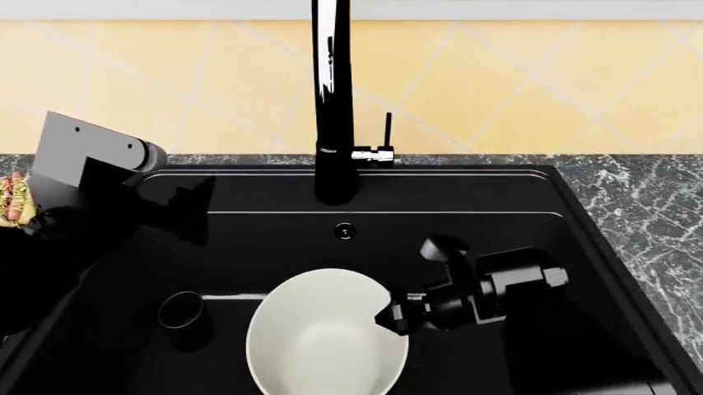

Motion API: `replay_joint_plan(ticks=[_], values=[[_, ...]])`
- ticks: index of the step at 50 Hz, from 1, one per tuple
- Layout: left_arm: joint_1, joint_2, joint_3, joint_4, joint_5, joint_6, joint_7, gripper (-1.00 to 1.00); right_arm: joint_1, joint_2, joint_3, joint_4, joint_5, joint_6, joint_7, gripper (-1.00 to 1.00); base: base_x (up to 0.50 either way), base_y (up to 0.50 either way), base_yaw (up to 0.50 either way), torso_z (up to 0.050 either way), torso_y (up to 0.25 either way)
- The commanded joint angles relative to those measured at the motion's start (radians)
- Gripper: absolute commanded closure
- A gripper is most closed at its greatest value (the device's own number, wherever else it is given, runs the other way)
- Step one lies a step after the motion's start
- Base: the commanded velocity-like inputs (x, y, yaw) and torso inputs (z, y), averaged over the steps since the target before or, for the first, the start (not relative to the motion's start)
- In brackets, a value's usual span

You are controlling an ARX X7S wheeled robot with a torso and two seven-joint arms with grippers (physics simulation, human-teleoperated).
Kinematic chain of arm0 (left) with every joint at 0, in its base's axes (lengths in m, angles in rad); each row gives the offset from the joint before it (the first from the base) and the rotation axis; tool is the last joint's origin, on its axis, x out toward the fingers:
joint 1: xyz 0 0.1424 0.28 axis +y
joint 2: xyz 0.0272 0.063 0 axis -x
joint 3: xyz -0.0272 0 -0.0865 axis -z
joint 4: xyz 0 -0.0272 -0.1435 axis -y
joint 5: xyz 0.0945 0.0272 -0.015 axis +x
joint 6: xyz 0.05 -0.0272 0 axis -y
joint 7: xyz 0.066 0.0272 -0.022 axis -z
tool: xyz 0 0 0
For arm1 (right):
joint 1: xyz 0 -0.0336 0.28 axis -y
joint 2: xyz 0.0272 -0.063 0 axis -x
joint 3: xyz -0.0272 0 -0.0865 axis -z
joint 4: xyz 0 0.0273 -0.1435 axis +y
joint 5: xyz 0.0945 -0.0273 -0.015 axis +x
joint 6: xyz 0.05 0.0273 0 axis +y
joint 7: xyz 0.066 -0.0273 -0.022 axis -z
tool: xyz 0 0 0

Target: Pick the cup and bowl from the sink and place them on the counter for drying.

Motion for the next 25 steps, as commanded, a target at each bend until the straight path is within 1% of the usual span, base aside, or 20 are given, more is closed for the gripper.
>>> replay_joint_plan(ticks=[1,4,7,9,11,13,15,17,21,25], values=[[0.003,-0.002,-0.001,-0.003,-0.003,0.006,0.003,-1.00,0.010,0.002,0.026,0.000,-0.012,0.000,-0.005,1.00,0.00,0.00,0.00,0.000,0.000],[0.007,0.004,0.004,-0.003,-0.002,0.007,-0.001,-1.00,0.017,0.008,0.030,0.000,-0.015,-0.001,0.006,1.00,0.00,0.00,0.00,0.000,0.000],[-0.009,0.035,0.030,-0.014,0.014,0.008,-0.017,-1.00,0.022,0.011,0.027,0.000,-0.018,0.004,0.004,1.00,0.00,0.00,0.00,0.000,0.000],[-0.006,0.026,0.023,-0.016,0.011,0.012,-0.008,-1.00,0.029,0.012,0.026,0.000,-0.019,0.005,0.005,1.00,0.00,0.00,0.00,0.000,0.005],[-0.014,0.037,0.029,-0.014,0.010,0.007,-0.018,-1.00,0.032,0.013,0.025,0.000,-0.019,0.004,0.003,1.00,0.00,0.00,0.00,0.000,0.000],[-0.008,0.010,0.007,-0.003,-0.008,0.002,-0.004,-1.00,0.034,0.012,0.014,0.000,-0.025,0.003,-0.006,1.00,0.00,0.00,0.00,0.000,0.000],[-0.005,0.006,0.007,-0.004,-0.005,0.009,0.001,-1.00,0.043,0.013,0.013,-0.001,-0.024,0.002,-0.007,1.00,0.00,0.00,0.00,0.000,0.000],[-0.007,0.013,0.013,-0.004,-0.002,0.007,-0.006,-1.00,0.048,0.014,0.009,-0.001,-0.024,0.003,-0.013,1.00,0.00,0.00,0.00,0.000,0.000],[-0.004,0.003,0.005,-0.005,-0.006,0.011,0.000,-1.00,0.064,0.019,-0.002,-0.001,-0.025,0.006,-0.039,1.00,0.00,0.00,0.00,0.000,0.000],[-0.017,0.026,0.023,-0.006,0.001,0.007,-0.015,-1.00,0.084,0.024,-0.006,-0.014,-0.025,0.014,-0.046,1.00,0.00,0.00,0.00,0.000,0.000]])
